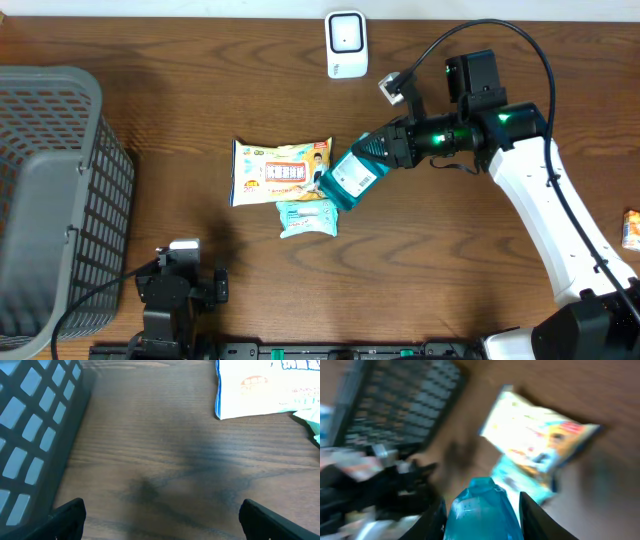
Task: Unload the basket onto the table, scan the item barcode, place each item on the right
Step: 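Raise the teal bottle upright and swing it toward the scanner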
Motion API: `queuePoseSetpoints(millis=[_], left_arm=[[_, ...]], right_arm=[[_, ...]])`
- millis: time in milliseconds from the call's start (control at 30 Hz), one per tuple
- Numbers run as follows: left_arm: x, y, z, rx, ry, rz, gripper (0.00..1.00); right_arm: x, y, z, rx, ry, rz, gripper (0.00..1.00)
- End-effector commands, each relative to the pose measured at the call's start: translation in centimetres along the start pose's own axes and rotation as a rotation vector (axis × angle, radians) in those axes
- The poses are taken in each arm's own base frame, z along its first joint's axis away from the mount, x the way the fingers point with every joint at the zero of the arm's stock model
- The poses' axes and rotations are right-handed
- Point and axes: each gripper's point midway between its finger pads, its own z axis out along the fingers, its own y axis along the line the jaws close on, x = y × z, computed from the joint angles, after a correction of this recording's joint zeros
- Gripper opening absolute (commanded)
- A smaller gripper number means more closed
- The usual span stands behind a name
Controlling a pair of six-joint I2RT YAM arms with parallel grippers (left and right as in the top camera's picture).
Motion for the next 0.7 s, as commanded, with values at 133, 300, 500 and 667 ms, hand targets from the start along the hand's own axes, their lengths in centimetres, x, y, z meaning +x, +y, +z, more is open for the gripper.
queuePoseSetpoints(millis=[133,300,500,667], left_arm=[[0.4,0.2,0.1,-0.009,0.011,0.006,0.98],[0.4,0.2,0.1,-0.009,0.011,0.006,0.98],[0.4,0.2,0.1,-0.009,0.011,0.006,0.98],[0.4,0.2,0.1,-0.009,0.011,0.006,0.98]], right_arm=[[-1.2,-8.3,-2.8,0.582,-0.046,0.020,0.09],[-3.4,-9.9,-4.2,0.716,-0.129,-0.030,0.12],[-5.2,-12.0,-4.7,0.822,-0.183,-0.051,0.14],[-7.6,-14.1,-4.9,0.962,-0.189,-0.069,0.09]])
